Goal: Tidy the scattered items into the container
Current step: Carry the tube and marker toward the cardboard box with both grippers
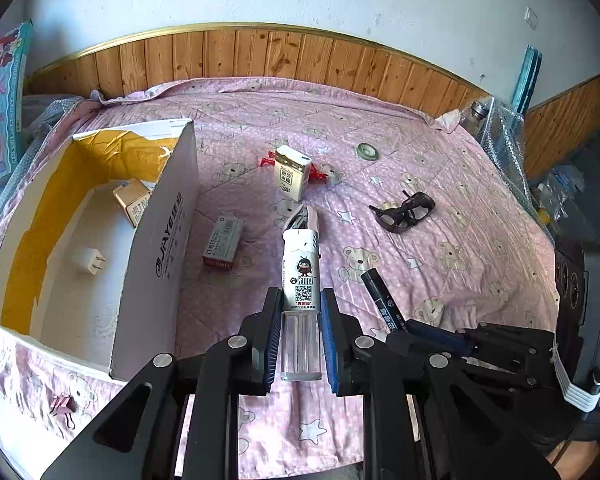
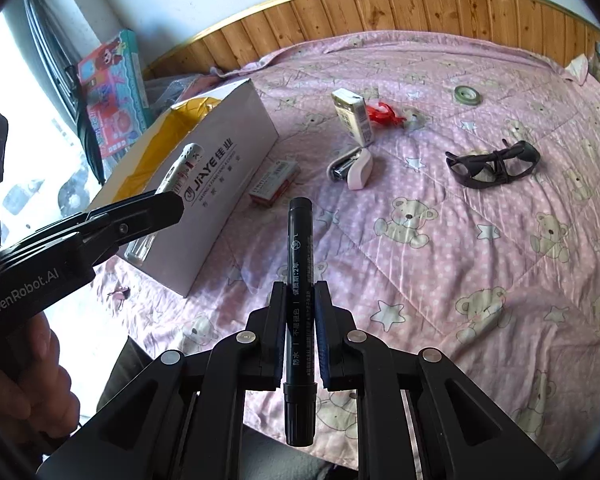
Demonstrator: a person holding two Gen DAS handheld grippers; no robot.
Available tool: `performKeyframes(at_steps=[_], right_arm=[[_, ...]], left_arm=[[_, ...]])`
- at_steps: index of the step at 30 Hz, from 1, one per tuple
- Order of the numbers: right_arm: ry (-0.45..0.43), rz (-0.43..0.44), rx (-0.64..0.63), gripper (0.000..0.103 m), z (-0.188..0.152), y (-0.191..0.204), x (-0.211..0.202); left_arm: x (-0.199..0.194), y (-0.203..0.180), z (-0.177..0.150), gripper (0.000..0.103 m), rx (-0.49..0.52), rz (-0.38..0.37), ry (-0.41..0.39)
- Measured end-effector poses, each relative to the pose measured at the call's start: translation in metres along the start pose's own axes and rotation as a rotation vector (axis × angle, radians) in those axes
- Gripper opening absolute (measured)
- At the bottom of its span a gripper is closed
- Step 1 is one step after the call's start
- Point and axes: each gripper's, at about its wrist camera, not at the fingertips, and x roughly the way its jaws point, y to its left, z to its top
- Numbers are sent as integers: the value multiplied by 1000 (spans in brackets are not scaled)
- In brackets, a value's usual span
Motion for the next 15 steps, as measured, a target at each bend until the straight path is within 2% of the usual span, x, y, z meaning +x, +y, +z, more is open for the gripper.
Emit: performKeyframes(at_steps=[15], right_arm=[[-8,3,-94,14,10,50,-6]], left_arm=[[-41,28,5,20,-52,-14,-85]])
